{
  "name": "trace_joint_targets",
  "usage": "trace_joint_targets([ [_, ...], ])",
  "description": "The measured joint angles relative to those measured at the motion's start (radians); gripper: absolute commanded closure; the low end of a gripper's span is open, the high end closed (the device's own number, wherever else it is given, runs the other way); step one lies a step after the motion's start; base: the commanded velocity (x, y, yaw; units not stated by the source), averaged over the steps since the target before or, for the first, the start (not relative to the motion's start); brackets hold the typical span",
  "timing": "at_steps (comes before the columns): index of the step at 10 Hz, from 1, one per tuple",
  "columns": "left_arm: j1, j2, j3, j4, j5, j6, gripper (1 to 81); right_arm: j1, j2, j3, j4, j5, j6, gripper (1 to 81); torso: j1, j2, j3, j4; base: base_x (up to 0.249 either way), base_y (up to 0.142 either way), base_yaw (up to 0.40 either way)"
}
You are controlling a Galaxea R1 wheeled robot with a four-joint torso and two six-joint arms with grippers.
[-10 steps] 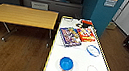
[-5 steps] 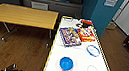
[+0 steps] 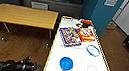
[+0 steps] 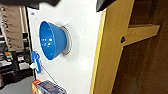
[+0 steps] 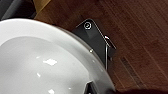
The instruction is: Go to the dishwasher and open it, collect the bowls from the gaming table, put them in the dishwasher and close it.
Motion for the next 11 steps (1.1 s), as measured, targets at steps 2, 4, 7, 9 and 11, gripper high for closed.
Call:
trace_joint_targets([
  [2,-0.029,0.061,-0.058,-0.005,0.033,-0.065,1.0,0.000,0.008,-0.005,0.000,0.000,0.000,81.1,0.000,0.000,0.000,0.000,0.000,0.000,0.000],
  [4,-0.058,0.135,-0.124,-0.009,0.051,-0.102,1.0,0.009,0.010,-0.006,0.000,0.001,0.000,81.1,0.000,0.000,0.000,0.000,0.000,0.000,0.000],
  [7,-0.093,0.246,-0.216,-0.010,0.088,-0.127,1.0,0.009,0.010,-0.010,0.000,0.000,0.000,81.1,0.000,0.000,0.000,0.000,0.000,0.000,0.000],
  [9,-0.112,0.329,-0.287,-0.008,0.121,-0.128,1.0,0.011,0.018,-0.027,0.000,0.000,0.001,81.1,0.000,0.000,0.000,0.000,0.000,0.000,0.000],
  [11,-0.112,0.388,-0.352,0.007,0.144,-0.130,1.0,0.029,0.042,-0.055,0.000,-0.008,0.001,81.1,0.000,0.000,0.000,0.000,0.000,0.000,0.000],
])
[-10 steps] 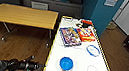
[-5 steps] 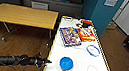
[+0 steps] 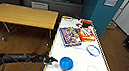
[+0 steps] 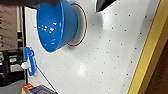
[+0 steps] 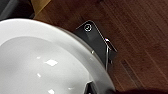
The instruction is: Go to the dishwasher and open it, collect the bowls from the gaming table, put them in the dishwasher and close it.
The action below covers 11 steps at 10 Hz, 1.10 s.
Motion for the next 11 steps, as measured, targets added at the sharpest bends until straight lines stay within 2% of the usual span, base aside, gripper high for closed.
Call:
trace_joint_targets([
  [3,0.000,0.079,-0.089,0.024,0.010,-0.001,1.0,0.007,0.008,-0.007,0.000,-0.007,0.000,81.1,0.000,0.000,0.000,0.000,0.000,0.000,0.000],
  [6,0.000,0.154,-0.186,0.028,0.040,-0.001,1.0,0.012,0.009,-0.007,0.000,-0.010,0.000,81.1,0.000,0.000,0.000,0.000,0.000,0.000,0.000],
  [11,0.000,0.285,-0.298,0.035,0.056,-0.001,1.0,0.015,0.014,-0.022,0.001,-0.011,0.001,81.1,0.000,0.000,0.000,0.000,0.000,0.000,0.000],
])
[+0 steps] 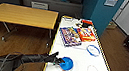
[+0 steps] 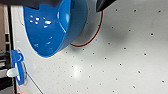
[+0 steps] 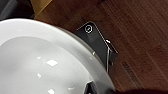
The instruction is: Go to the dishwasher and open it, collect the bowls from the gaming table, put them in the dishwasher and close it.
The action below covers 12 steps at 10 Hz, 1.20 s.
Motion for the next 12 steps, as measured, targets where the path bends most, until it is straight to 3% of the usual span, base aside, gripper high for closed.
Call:
trace_joint_targets([
  [4,0.021,0.072,-0.072,0.015,0.011,0.004,1.0,0.003,0.000,-0.008,0.000,-0.002,0.002,81.1,0.000,0.000,0.000,0.000,0.000,0.000,0.000],
  [5,0.033,0.077,-0.072,0.022,0.020,-0.005,81.1,0.003,0.000,-0.015,0.000,-0.002,0.002,81.1,0.000,0.000,0.000,0.000,0.000,0.000,0.000],
  [9,0.037,0.070,-0.054,0.049,0.032,0.005,81.1,0.019,0.017,-0.031,0.000,-0.026,0.002,81.1,0.000,0.000,0.000,0.000,0.000,0.000,0.000],
  [12,0.002,0.011,0.061,0.052,0.042,0.005,81.1,0.023,0.010,-0.032,0.000,-0.034,0.002,81.1,0.000,0.000,0.000,0.000,0.000,0.000,0.000],
])
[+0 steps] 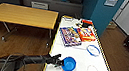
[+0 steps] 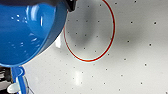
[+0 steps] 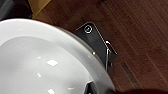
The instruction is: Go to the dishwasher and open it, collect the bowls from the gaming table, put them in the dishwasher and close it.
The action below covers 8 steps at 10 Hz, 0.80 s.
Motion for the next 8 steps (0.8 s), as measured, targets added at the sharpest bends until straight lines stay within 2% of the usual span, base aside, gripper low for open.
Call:
trace_joint_targets([
  [3,-0.062,-0.153,0.213,0.001,0.000,0.000,81.1,-0.008,-0.010,0.002,0.000,-0.002,0.000,81.1,0.000,0.000,0.000,0.000,0.000,0.000,0.000],
  [6,-0.073,-0.401,0.439,0.027,0.010,0.001,81.1,-0.024,-0.022,0.013,-0.003,-0.002,0.000,81.1,0.000,0.000,0.000,0.000,0.000,0.000,0.000],
  [8,-0.079,-0.567,0.594,0.065,0.011,0.004,81.1,-0.043,-0.035,0.016,-0.005,-0.002,0.000,81.1,0.000,0.000,0.000,0.000,0.000,0.000,0.000],
])
